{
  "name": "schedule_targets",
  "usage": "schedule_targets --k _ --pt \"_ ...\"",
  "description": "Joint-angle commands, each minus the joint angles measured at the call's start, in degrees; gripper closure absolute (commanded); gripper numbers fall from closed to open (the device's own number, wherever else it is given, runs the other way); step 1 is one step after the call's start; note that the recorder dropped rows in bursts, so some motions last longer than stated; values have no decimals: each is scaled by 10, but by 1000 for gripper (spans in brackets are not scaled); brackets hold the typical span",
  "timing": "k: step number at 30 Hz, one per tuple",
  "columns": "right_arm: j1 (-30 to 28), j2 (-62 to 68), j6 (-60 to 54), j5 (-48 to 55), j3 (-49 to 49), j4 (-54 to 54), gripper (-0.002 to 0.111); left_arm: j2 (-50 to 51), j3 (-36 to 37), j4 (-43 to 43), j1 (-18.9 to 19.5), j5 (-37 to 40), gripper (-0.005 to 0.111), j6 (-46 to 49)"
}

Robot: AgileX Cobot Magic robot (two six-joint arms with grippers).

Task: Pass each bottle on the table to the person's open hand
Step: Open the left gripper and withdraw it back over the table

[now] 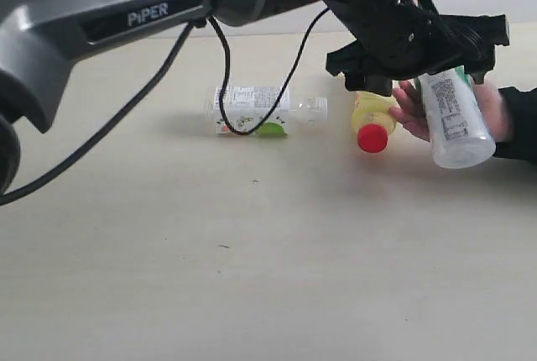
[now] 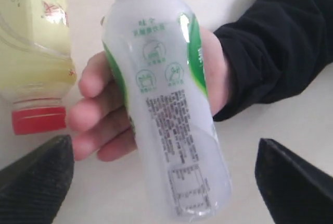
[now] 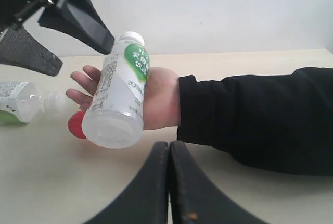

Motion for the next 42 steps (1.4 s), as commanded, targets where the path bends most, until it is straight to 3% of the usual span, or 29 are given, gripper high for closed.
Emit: schedule_targets --k 1,4,10,16,24,37,42 --pt "-3 -3 -3 -3 3 -1 108 -46 -4 2 1 75 18 123" --pt "-3 -3 -3 -3 3 -1 108 -62 -4 5 1 140 25 178" --pt "-3 -3 -3 -3 3 -1 108 -72 -4 30 1 239 55 226" --pt "-3 -3 -3 -3 3 -1 108 -77 -3 41 1 257 107 242" --pt "-3 -3 -3 -3 3 -1 108 -126 103 39 -7 257 107 255" --pt "-3 -3 -3 -2 3 -1 108 -375 469 39 -7 99 107 289" --pt "-3 -3 -3 -2 3 -1 108 -449 553 41 -7 62 107 295"
